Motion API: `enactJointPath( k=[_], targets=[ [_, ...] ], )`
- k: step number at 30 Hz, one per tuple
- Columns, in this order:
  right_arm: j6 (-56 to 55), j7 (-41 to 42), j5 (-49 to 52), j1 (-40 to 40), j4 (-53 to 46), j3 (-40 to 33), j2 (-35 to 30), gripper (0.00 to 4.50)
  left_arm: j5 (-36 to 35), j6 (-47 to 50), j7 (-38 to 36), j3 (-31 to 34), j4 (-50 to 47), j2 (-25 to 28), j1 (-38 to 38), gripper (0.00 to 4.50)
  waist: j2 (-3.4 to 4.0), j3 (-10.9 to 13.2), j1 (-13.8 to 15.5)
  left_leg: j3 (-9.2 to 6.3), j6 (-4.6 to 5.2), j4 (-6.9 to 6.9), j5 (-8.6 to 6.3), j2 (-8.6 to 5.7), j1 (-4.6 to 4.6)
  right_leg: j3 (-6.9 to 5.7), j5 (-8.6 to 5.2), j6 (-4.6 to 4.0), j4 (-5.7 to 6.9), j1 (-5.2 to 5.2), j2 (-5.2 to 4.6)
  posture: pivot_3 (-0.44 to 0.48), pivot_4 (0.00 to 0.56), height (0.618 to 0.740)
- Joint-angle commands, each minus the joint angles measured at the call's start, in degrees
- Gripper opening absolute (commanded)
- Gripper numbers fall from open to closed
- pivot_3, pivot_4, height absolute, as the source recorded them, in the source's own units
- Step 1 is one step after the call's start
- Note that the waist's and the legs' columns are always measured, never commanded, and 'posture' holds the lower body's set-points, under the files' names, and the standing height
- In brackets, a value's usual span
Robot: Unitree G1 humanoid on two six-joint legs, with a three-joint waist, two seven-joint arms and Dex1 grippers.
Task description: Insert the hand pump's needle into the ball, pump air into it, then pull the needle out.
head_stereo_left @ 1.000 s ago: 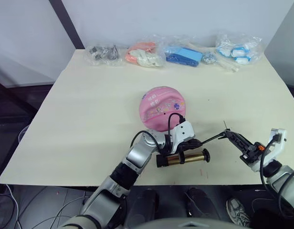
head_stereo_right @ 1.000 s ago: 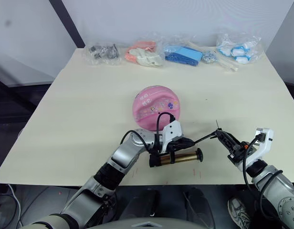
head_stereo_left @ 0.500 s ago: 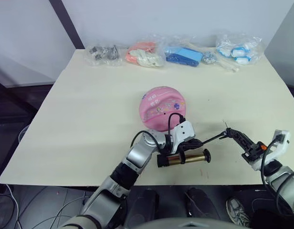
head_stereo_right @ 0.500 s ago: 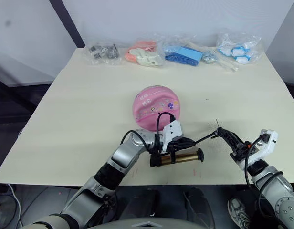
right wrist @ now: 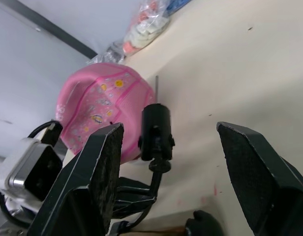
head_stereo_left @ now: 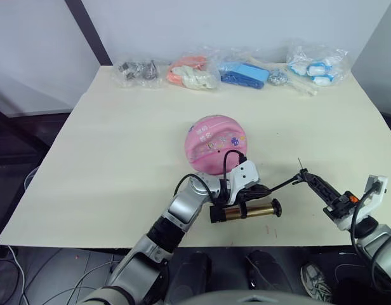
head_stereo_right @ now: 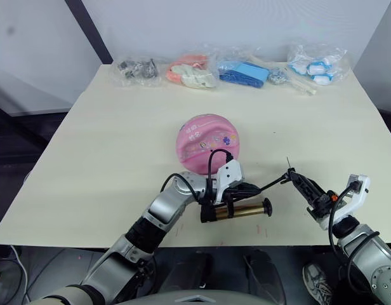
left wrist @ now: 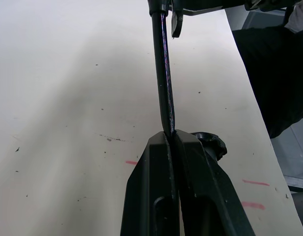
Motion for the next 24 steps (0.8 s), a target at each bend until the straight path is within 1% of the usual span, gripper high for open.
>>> enactJointPath(
  k=[1, 24],
  targets=[
    [-0.2, 0.5, 0.8, -0.3, -2.1, -0.3, -0.5, 3.16, -0.7, -1.4, 0.1, 0.6, -0.9, -0.5, -0.7, 0.00, 0.00, 0.0, 0.0, 0.00, 0.00, 0.00, 0.00, 0.00, 0.00, 0.00, 0.00, 0.00, 0.00, 0.00, 0.00, 0.000, 0.150, 0.736],
    [-0.2, -0.2, -0.9, -1.7, -2.6, 1.4, -0.1, 3.16, -0.8, -1.4, -0.2, 0.4, -0.8, -0.5, -0.7, 0.00, 0.00, 0.0, 0.0, 0.00, 0.00, 0.00, 0.00, 0.00, 0.00, 0.00, 0.00, 0.00, -0.01, 0.00, 0.00, 0.000, 0.150, 0.736]
  ],
)
